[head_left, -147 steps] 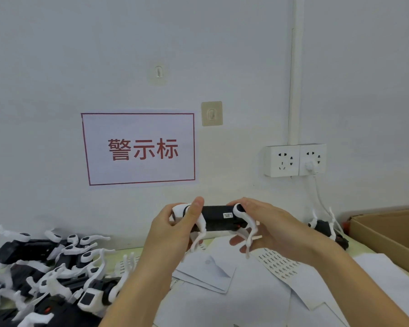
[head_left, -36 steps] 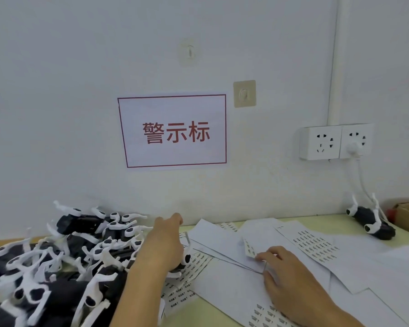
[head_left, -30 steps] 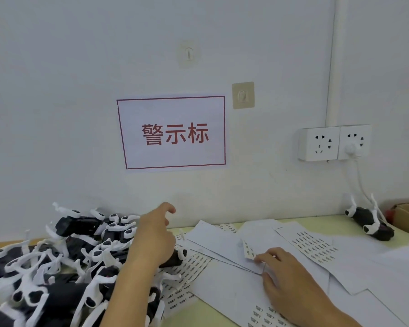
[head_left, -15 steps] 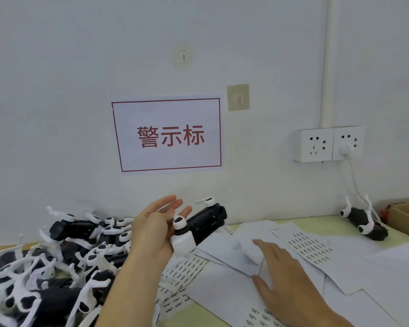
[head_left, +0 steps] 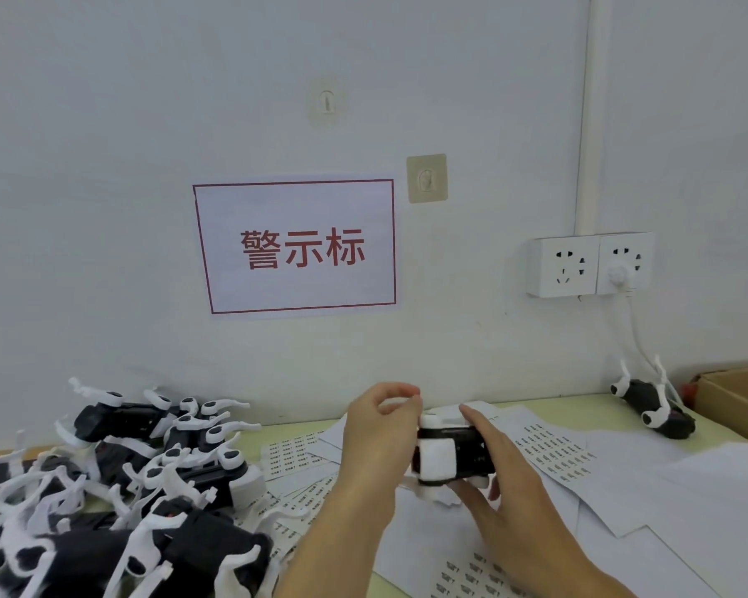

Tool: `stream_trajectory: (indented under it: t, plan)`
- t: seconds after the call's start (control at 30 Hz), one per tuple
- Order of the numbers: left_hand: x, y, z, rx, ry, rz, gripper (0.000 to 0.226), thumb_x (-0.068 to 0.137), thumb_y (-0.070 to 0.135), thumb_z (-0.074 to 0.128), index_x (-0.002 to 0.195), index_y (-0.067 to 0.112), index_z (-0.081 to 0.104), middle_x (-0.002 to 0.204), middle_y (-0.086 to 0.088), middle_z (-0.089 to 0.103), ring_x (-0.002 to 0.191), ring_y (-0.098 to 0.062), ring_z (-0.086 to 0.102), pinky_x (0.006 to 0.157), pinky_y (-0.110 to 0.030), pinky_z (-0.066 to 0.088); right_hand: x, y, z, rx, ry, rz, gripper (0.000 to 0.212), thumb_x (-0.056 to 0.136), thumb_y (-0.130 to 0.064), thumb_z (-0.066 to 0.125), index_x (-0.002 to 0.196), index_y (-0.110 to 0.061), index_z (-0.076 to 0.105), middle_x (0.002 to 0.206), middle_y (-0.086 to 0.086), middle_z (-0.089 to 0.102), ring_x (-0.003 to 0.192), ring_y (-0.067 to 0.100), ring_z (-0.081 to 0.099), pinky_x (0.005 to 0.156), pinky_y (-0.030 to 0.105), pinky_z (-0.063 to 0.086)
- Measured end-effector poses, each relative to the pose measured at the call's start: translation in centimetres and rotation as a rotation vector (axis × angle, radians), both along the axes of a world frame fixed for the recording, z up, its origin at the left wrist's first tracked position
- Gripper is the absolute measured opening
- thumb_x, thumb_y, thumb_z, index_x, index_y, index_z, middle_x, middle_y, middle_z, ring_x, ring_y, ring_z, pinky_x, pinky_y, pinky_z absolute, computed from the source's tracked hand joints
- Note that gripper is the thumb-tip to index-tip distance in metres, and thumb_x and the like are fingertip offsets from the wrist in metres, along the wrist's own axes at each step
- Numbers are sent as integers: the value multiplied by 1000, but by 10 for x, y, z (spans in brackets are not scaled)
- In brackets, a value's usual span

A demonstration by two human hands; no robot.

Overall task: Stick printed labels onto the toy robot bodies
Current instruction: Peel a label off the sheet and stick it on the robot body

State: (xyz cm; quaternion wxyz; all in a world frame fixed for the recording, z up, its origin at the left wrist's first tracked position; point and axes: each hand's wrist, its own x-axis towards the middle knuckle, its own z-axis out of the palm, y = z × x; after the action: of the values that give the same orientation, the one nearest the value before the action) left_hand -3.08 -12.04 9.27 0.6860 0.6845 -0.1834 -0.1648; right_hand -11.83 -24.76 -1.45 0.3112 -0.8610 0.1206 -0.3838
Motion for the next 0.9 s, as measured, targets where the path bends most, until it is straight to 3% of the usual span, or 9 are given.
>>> stream_trajectory:
  t: [0.1, 0.2, 0.27, 0.33, 0.43, 0.57, 0.73, 0.9]
  plan:
    - [1, 2, 2, 77, -278, -27, 8, 94, 41, 62, 92, 37, 69, 109, 15, 64, 101, -6, 61, 76, -24, 48, 2, -1, -3, 34, 32, 15, 84, 92, -33, 68, 130, -81, 10, 122, -51, 37, 116, -16, 43, 80, 13, 41]
    - [2, 5, 0, 181, -495, -157, 19, 85, 55, 67, 96, 39, 66, 110, 20, 59, 101, 1, 57, 72, -11, 46, 5, -5, -4, 92, 25, 33, 80, 94, -36, 64, 136, -76, 10, 125, -46, 43, 115, -18, 48, 88, 15, 47]
    - [5, 6, -4, 336, -627, -247, 38, 74, 57, 76, 105, 42, 58, 108, 22, 52, 101, -1, 53, 71, -14, 46, 5, -4, -3, 142, -3, 64, 74, 92, -46, 61, 140, -73, 11, 129, -36, 51, 116, -10, 55, 94, 18, 49]
    - [11, 8, -7, 447, -730, -251, 52, 67, 51, 84, 107, 44, 51, 105, 19, 49, 98, -5, 51, 69, -17, 45, 4, -2, -1, 175, -22, 86, 69, 85, -65, 54, 135, -77, 7, 127, -41, 51, 113, -9, 57, 88, 9, 46]
    - [23, 18, -8, 501, -716, -188, 47, 66, 41, 87, 101, 38, 55, 103, 9, 57, 83, -10, 60, 64, -23, 53, 2, -2, 0, 189, -39, 89, 66, 84, -66, 54, 132, -79, 10, 115, -40, 56, 94, -5, 62, 76, 7, 44]
    - [37, 32, -13, 696, -681, -264, 37, 76, 47, 80, 106, 38, 60, 113, 4, 60, 75, -9, 72, 66, -22, 55, 1, -3, 0, 130, 62, 114, 56, 89, -57, 58, 132, -69, 25, 86, -23, 59, 71, 2, 55, 68, 14, 44]
    - [51, 42, -17, 729, -646, -289, 20, 88, 38, 73, 99, 26, 61, 102, 8, 60, 60, 5, 67, 45, -10, 38, 0, -1, 1, 88, 128, 107, 51, 93, -52, 57, 134, -63, 29, 102, -22, 58, 82, 5, 57, 77, 18, 48]
    - [53, 41, -23, 879, -710, -300, 26, 97, 39, 57, 116, 21, 57, 103, 1, 53, 76, -11, 51, 57, -20, 36, 0, -7, -2, 110, 249, 56, 41, 97, -36, 59, 133, -46, 45, 104, -18, 58, 87, 4, 58, 79, 19, 49]
